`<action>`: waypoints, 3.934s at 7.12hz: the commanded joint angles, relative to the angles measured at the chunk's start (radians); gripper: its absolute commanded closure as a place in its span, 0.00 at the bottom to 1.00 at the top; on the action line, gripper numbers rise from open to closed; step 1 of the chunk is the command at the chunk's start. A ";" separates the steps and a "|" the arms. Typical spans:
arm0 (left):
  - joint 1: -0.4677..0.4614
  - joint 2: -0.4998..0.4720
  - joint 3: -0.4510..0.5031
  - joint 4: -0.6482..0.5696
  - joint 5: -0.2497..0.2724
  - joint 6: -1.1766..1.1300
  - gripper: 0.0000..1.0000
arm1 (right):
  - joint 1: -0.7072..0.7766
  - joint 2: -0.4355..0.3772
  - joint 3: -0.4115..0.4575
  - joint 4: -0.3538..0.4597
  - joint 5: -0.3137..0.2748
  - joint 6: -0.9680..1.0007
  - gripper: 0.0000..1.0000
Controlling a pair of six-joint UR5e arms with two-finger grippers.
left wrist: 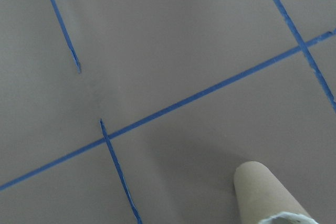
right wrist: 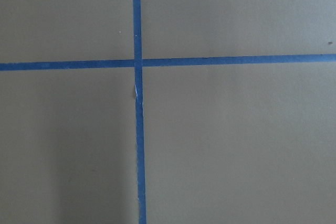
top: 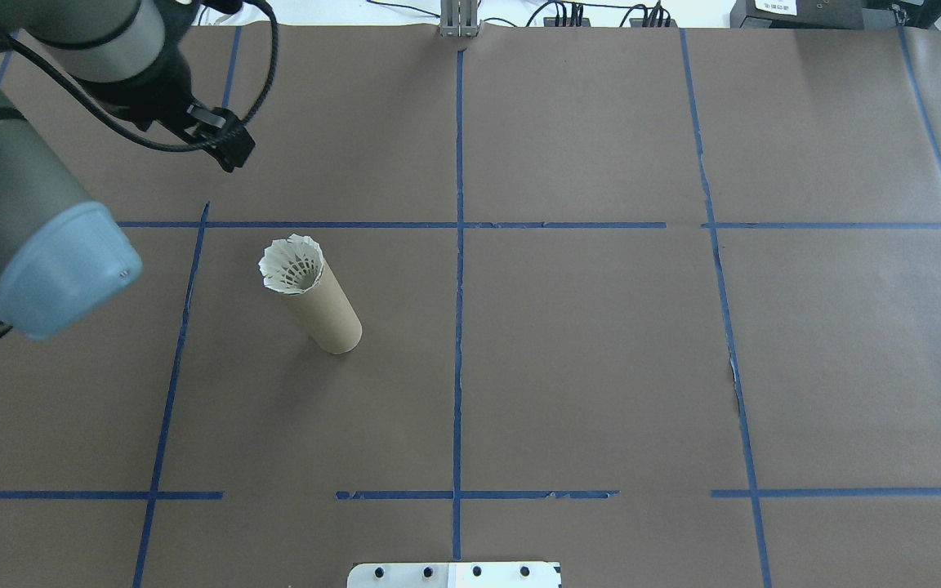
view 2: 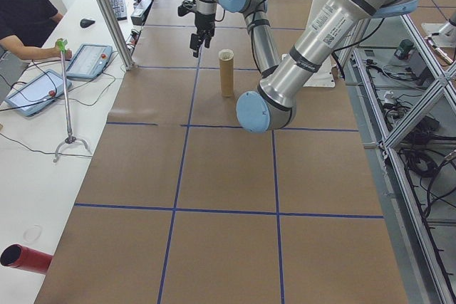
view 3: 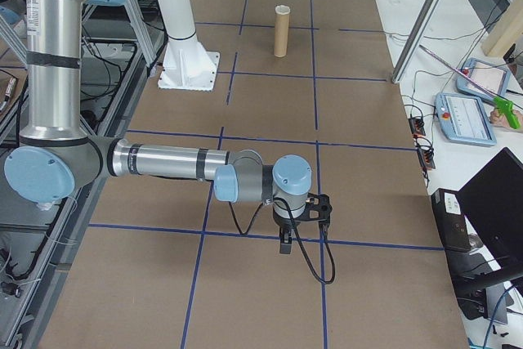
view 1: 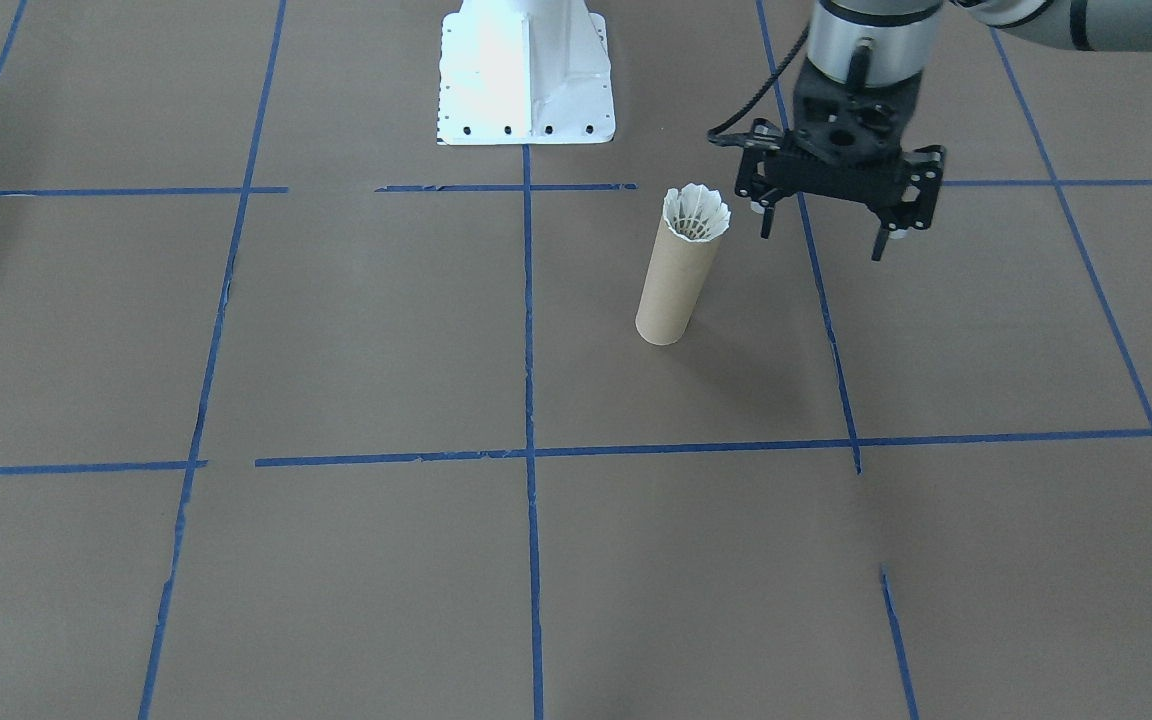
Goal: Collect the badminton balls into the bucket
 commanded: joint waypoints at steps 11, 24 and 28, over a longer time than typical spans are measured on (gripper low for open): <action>-0.565 0.651 0.282 -0.363 -0.343 0.531 0.00 | 0.000 0.000 0.000 0.000 0.000 0.000 0.00; -0.589 0.697 0.412 -0.511 -0.339 0.582 0.00 | 0.000 0.000 0.000 0.000 0.000 0.000 0.00; -0.594 0.693 0.412 -0.509 -0.341 0.580 0.00 | 0.000 0.000 0.000 0.000 0.000 0.000 0.00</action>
